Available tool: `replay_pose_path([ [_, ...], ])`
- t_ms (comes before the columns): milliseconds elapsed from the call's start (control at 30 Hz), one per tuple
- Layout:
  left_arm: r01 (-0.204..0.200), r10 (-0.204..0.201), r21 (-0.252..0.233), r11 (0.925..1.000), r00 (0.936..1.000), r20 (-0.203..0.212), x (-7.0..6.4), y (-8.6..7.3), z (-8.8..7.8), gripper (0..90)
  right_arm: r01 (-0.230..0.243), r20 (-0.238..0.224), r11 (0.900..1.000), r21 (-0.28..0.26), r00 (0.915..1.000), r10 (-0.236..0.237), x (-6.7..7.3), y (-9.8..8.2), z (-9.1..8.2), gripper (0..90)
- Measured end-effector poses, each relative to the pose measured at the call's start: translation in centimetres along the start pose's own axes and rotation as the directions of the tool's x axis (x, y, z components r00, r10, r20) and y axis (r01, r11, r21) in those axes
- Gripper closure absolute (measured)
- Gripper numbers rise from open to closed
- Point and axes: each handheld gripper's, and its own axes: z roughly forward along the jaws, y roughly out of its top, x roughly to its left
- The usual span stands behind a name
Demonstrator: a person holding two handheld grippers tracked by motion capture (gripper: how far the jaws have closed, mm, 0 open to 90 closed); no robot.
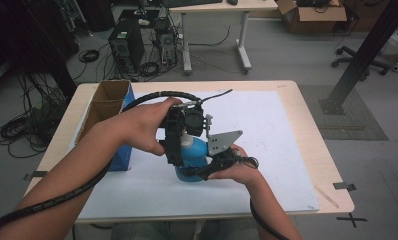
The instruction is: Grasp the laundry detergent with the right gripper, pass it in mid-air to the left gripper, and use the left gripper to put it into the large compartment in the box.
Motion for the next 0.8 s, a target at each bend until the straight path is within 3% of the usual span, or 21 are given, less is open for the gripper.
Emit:
replay_pose_path([
  [333,-0.004,0.004,0.009,1.0000,1.0000,-0.001,-0.12,0.12,0.52,0.2,0.003,0.000,1.000,-0.002,1.0000,-0.003,-0.10,0.20,0.43,45.7],
  [800,-0.020,0.020,0.016,0.9997,0.9990,-0.040,-0.27,0.44,0.99,1.0,0.001,0.007,1.000,-0.002,1.0000,-0.001,-0.14,0.27,0.50,45.6],
])
